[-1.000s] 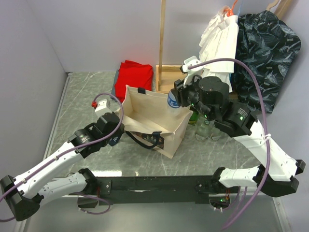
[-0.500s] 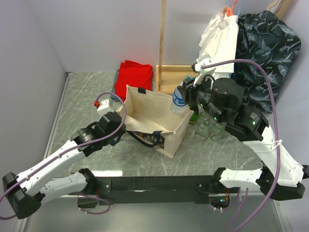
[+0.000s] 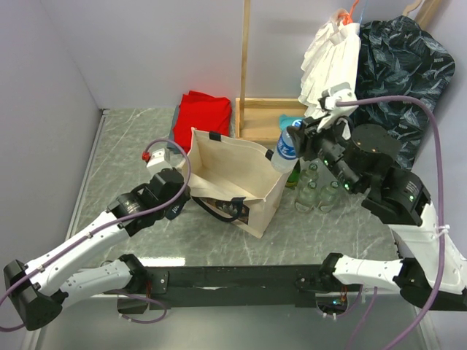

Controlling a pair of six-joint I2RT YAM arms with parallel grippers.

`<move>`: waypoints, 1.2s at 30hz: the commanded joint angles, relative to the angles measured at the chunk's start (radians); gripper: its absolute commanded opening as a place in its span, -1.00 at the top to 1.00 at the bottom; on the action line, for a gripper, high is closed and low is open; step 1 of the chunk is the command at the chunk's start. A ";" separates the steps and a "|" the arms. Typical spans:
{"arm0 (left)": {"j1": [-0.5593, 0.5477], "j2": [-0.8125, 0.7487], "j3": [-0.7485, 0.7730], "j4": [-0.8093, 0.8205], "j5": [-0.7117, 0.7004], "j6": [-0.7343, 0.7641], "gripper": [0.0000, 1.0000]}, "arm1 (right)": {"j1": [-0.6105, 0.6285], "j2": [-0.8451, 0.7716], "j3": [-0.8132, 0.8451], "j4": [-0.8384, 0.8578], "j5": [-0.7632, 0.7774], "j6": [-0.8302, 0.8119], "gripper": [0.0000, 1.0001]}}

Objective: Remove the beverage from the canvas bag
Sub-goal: Place the drink at the center of the board.

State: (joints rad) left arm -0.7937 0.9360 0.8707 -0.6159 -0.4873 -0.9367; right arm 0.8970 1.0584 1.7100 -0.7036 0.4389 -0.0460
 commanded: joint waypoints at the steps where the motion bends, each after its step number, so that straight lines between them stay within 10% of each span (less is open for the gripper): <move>1: -0.002 -0.019 0.039 0.002 -0.023 0.009 0.56 | 0.006 -0.086 0.042 0.139 0.069 -0.002 1.00; 36: -0.002 -0.040 0.068 -0.041 -0.062 0.013 0.54 | 0.006 -0.245 -0.202 0.010 0.155 0.164 1.00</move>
State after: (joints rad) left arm -0.7937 0.9104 0.9039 -0.6559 -0.5224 -0.9367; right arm 0.8970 0.8658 1.5059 -0.8345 0.5461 0.0875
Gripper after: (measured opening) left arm 0.230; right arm 0.431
